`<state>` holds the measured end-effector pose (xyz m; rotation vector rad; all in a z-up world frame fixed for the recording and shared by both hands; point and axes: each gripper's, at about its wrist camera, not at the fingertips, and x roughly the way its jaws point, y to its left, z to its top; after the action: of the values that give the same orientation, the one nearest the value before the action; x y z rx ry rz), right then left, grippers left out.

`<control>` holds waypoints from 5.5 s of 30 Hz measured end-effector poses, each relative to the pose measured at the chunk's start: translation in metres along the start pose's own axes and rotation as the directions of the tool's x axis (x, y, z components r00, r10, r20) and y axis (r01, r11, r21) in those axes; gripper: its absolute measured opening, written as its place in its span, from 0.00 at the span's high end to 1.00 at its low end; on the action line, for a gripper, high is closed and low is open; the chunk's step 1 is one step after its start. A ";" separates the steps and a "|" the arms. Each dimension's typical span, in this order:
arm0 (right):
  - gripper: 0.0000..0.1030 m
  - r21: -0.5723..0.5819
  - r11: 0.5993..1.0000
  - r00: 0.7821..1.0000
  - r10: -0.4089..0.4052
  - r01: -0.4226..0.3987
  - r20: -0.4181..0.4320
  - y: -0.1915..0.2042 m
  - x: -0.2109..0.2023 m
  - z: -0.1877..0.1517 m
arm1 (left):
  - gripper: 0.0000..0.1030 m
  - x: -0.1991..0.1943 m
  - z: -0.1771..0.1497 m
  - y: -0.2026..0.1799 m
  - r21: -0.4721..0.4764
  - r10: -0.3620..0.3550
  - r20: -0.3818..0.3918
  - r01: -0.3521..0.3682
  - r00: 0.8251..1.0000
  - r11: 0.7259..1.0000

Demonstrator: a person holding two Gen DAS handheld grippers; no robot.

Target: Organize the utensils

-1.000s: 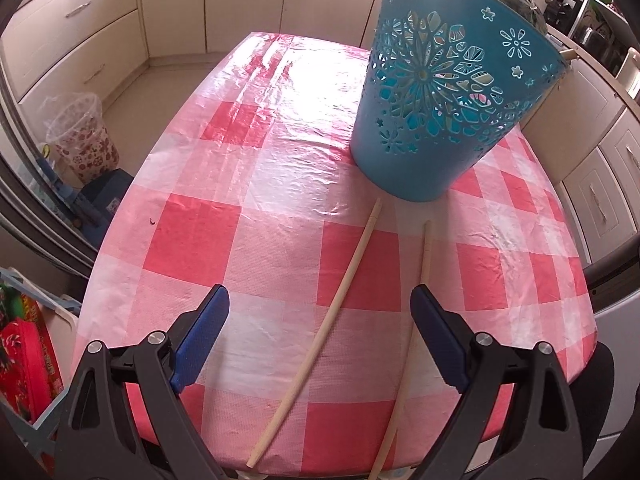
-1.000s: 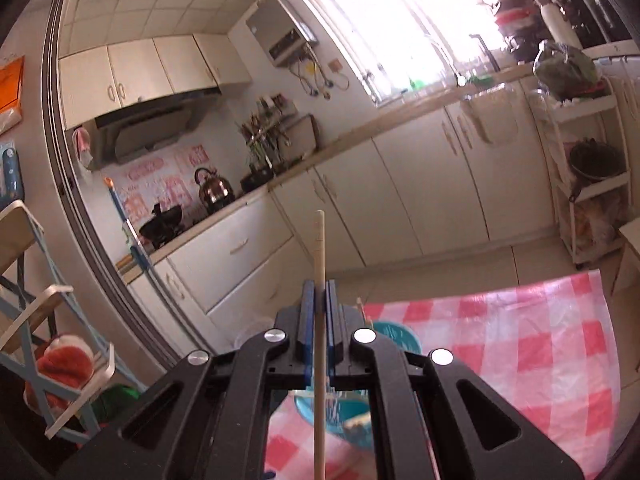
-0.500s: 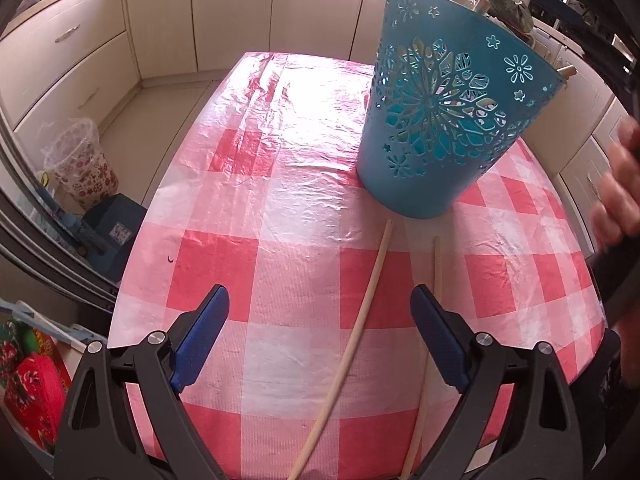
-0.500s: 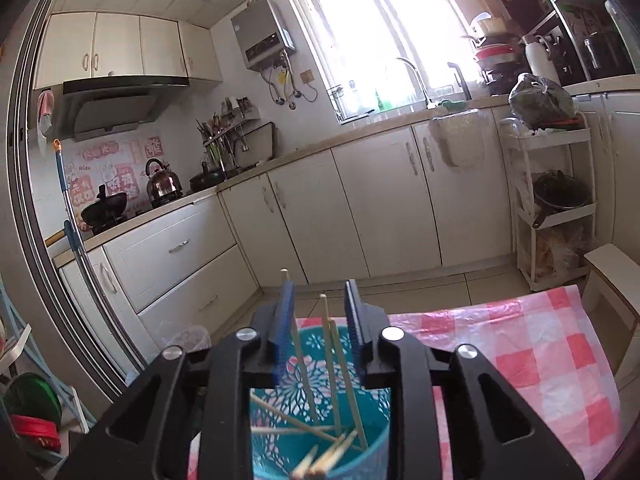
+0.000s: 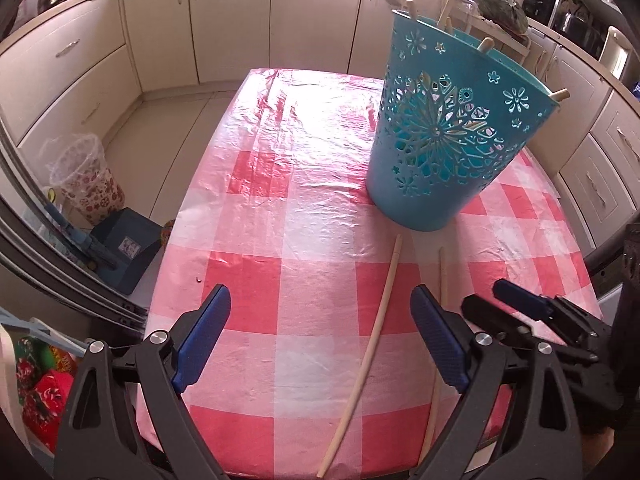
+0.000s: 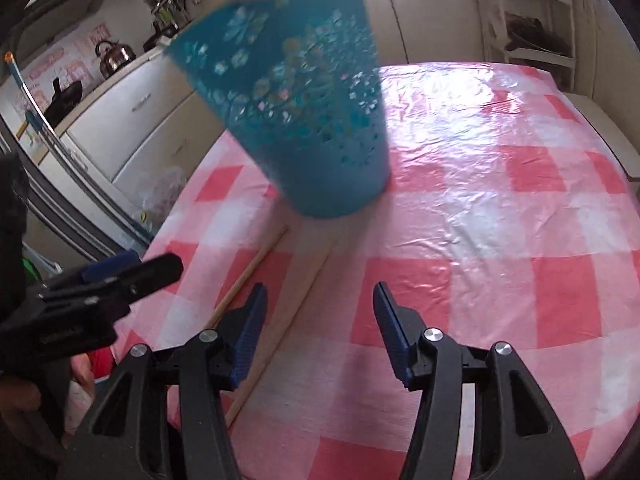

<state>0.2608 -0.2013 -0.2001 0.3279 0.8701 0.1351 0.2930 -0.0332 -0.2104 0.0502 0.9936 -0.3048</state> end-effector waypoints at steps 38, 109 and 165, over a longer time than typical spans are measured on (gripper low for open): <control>0.83 -0.245 0.968 0.989 -0.085 0.052 -0.124 -0.065 -0.005 0.018 | 0.95 0.021 -0.002 -0.061 0.015 -0.189 -0.047 0.190 0.981 0.982; 0.94 -0.018 0.991 0.990 0.134 -0.133 0.039 -0.092 -0.059 0.000 | 0.44 -0.060 -0.013 0.011 -0.260 0.017 0.373 0.086 0.928 0.962; 0.07 0.027 0.995 0.926 -0.103 0.100 0.364 -0.002 -0.226 -0.033 | 0.07 -0.211 -0.061 -0.057 -0.067 0.229 0.318 -0.219 0.920 0.973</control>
<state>0.0908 -0.2515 -0.0563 0.3023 0.5157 -0.0265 0.1206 -0.0282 -0.0631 0.0834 0.6560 -0.0821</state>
